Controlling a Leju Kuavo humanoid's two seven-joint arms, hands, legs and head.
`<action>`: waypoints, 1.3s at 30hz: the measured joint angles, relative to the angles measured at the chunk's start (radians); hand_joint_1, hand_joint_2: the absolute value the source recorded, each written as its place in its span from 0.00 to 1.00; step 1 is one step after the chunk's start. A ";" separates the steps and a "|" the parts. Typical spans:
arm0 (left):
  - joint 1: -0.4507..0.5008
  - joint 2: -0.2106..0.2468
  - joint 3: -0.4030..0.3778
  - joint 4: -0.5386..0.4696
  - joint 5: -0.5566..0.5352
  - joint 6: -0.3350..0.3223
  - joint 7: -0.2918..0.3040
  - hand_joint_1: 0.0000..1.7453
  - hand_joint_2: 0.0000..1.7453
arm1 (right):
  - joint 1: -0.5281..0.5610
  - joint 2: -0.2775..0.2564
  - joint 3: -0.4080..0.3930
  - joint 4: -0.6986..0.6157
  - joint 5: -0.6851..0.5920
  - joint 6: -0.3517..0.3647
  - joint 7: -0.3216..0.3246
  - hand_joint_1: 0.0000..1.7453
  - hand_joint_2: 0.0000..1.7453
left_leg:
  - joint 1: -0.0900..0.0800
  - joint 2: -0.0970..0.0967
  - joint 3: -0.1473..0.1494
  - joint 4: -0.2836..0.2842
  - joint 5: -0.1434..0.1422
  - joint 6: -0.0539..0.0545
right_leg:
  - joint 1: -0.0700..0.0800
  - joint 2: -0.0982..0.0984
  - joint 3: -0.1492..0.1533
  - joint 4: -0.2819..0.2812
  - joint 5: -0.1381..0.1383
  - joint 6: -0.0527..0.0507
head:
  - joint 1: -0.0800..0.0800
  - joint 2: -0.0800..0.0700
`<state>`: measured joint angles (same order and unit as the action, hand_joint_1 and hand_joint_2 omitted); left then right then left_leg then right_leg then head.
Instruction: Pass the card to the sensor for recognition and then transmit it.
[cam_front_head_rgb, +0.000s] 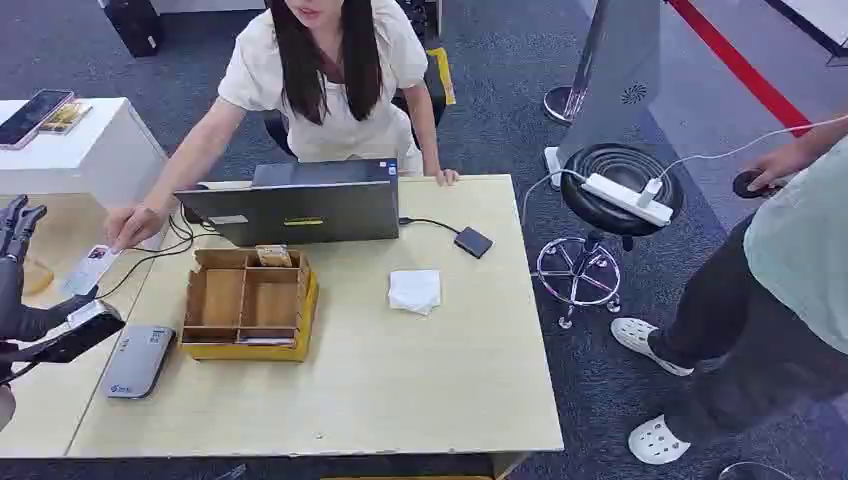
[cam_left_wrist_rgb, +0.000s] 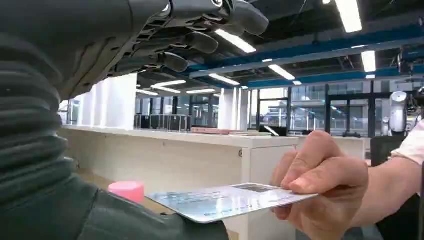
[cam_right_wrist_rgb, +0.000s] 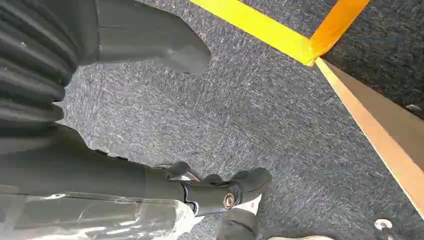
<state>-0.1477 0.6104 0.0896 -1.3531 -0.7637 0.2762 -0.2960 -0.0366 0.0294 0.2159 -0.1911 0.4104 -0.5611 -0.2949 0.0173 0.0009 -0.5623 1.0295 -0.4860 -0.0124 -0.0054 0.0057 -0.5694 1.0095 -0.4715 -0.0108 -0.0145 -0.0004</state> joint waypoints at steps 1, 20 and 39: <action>0.000 -0.001 0.000 0.000 0.003 0.000 0.000 0.00 1.00 | 0.000 0.000 0.000 0.000 0.001 -0.001 0.000 0.00 1.00 | 0.000 0.000 0.000 0.000 0.000 0.000 | 0.000 0.000 0.000 0.000 0.000 0.000 | 0.000 0.000; 0.006 0.004 -0.002 0.002 0.028 -0.024 -0.002 0.97 1.00 | 0.002 0.000 0.000 0.000 -0.006 -0.002 -0.014 0.00 1.00 | 0.000 0.000 0.000 0.000 0.000 0.000 | 0.000 0.000 0.000 0.000 0.000 0.000 | 0.000 0.000; 0.004 0.004 -0.002 0.002 0.034 -0.027 -0.005 1.00 1.00 | 0.002 0.000 0.000 0.000 -0.006 -0.003 -0.020 0.00 1.00 | 0.000 0.000 0.000 0.000 0.000 0.000 | 0.000 0.000 0.000 0.000 0.000 0.000 | 0.000 0.000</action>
<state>-0.1437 0.6142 0.0874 -1.3508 -0.7297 0.2491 -0.3006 -0.0347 0.0294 0.2159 -0.1911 0.4047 -0.5642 -0.3147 0.0173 0.0009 -0.5625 1.0295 -0.4859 -0.0125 -0.0054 0.0056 -0.5695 1.0095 -0.4714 -0.0107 -0.0145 -0.0004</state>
